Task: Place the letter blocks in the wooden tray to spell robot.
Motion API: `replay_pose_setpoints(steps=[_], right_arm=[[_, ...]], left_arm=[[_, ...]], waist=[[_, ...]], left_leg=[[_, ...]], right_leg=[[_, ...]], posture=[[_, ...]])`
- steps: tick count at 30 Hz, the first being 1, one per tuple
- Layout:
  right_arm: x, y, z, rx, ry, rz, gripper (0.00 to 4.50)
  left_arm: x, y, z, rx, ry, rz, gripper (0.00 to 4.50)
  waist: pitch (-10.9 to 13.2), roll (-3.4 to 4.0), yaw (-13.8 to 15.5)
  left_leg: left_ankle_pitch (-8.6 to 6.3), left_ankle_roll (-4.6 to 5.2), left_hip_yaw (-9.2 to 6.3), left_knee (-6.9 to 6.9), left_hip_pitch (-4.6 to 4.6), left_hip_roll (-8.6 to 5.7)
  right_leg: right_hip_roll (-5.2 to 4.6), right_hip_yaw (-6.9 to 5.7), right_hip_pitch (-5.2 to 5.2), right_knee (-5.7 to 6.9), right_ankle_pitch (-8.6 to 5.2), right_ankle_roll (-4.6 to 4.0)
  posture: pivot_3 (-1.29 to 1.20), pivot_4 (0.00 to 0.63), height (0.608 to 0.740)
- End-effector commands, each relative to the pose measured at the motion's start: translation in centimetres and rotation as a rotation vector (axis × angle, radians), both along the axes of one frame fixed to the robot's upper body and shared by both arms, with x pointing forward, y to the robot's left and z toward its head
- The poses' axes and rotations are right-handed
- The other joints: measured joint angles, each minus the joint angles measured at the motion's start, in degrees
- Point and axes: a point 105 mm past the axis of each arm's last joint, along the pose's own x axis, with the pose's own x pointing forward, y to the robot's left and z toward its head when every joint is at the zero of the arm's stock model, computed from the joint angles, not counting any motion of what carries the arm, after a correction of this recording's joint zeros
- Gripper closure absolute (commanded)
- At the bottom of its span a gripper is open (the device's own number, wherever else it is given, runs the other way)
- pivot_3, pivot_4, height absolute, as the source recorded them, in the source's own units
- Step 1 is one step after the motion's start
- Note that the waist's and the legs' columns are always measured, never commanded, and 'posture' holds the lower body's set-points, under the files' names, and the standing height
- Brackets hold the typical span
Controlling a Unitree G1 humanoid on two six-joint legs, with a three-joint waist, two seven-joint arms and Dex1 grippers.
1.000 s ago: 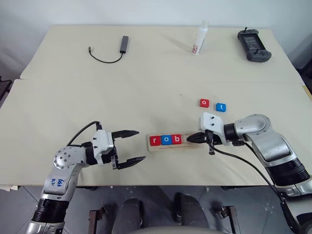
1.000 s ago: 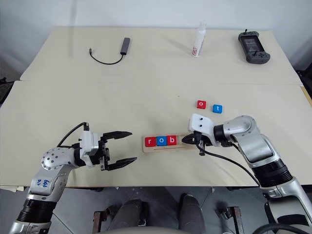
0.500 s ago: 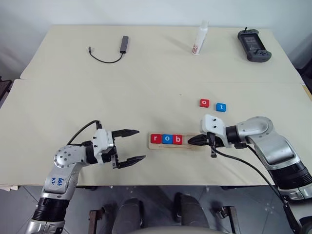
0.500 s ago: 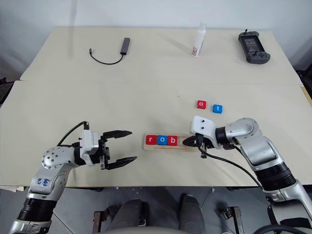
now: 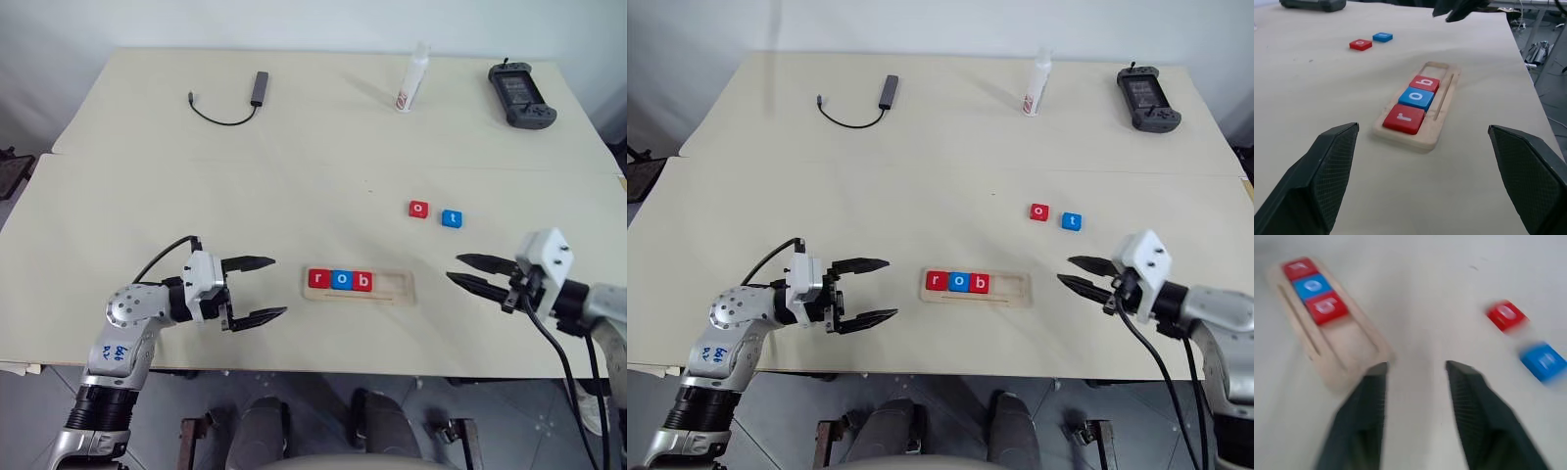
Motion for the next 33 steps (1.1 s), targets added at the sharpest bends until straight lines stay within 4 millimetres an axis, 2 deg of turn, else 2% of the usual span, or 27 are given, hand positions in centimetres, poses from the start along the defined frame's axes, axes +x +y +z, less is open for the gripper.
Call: replay_pose_setpoints(steps=[1, 4, 8, 12, 15, 18, 22, 24, 27, 33], right_arm=[[-1.3, -3.0, 0.5, 0.044, -0.103, -0.17, 1.17], [-2.1, -4.2, -0.5, 0.049, -0.119, -0.246, 0.04], [-2.6, -4.8, -1.4, 0.077, -0.136, -0.286, 0.01], [-2.0, -4.6, -0.9, 0.117, -0.154, -0.289, 0.01], [0.7, -3.1, 0.9, 0.107, -0.162, -0.249, 0.01], [2.7, -1.9, 1.8, 0.058, -0.134, -0.24, 0.01], [6.2, 0.4, 3.0, 0.005, -0.02, -0.217, 0.01], [8.0, 0.5, 3.2, 0.02, 0.073, -0.303, 0.01], [10.1, 1.1, 3.7, 0.051, 0.101, -0.343, 0.01], [12.1, 1.1, 3.1, -0.004, 0.167, -0.415, 0.01]], left_arm=[[0.8, 0.2, 1.0, -0.018, -0.036, -0.002, 0.0], [1.1, 0.0, 1.2, -0.021, -0.044, -0.015, 0.0], [1.2, -0.2, 1.3, -0.024, -0.05, -0.019, 0.0], [1.2, -0.3, 1.4, -0.026, -0.054, -0.022, 0.0], [1.1, -0.4, 1.5, -0.025, -0.058, -0.024, 0.0], [1.1, -0.5, 1.6, -0.025, -0.062, -0.024, 0.0], [1.0, -0.5, 1.6, -0.024, -0.069, -0.018, 0.0], [1.0, -0.7, 1.6, -0.027, -0.071, -0.017, 0.0], [0.9, -1.0, 1.5, -0.035, -0.072, -0.015, 0.0], [0.6, -1.5, 1.4, -0.048, -0.075, -0.01, 0.0]], waist=[[0.0, 0.0, 0.08], [0.0, 0.01, -0.18], [-0.02, 0.03, -0.8], [-0.02, 0.03, -0.88], [-0.01, 0.03, -1.44], [-0.03, 0.06, -1.61], [-0.02, 0.06, -1.57], [-0.02, 0.07, -1.59], [-0.02, 0.07, -1.29], [-0.02, 0.07, -1.15]], left_leg=[[0.0, 0.0, 0.03, 0.0, 0.02, 0.0], [0.0, 0.0, 0.06, 0.0, 0.04, -0.01], [0.0, 0.0, 0.11, -0.04, 0.12, 0.02], [0.0, 0.0, 0.11, -0.05, 0.13, 0.02], [0.0, 0.0, 0.11, -0.03, 0.13, 0.03], [0.01, 0.0, 0.19, 0.02, 0.18, 0.05], [0.01, -0.02, 0.12, 0.01, 0.1, 0.07], [0.01, -0.01, 0.15, 0.07, 0.06, 0.05], [0.01, -0.02, 0.06, 0.07, 0.01, 0.06], [-0.02, 0.03, 0.08, 0.0, -0.09, 0.0]], right_leg=[[0.0, 0.02, 0.0, 0.01, 0.0, 0.0], [0.0, 0.06, 0.01, 0.02, 0.0, 0.0], [0.02, 0.11, 0.0, 0.05, 0.0, 0.0], [0.02, 0.12, 0.0, 0.05, 0.0, 0.0], [0.01, 0.14, 0.0, 0.06, 0.0, 0.0], [0.01, 0.23, -0.03, 0.17, 0.0, 0.0], [0.02, 0.17, -0.08, 0.18, -0.01, -0.04], [0.0, 0.19, -0.11, 0.19, 0.0, -0.03], [0.0, 0.12, -0.12, 0.2, 0.0, -0.04], [-0.01, 0.06, -0.14, 0.06, 0.0, -0.04]], posture=[[0.0, 0.15, 0.74], [0.0, 0.15, 0.74], [0.0, 0.15, 0.74], [0.0, 0.15, 0.74], [0.0, 0.15, 0.74], [0.0, 0.15, 0.74], [0.0, 0.15, 0.74], [0.0, 0.15, 0.74], [0.0, 0.15, 0.74], [0.0, 0.15, 0.74]])
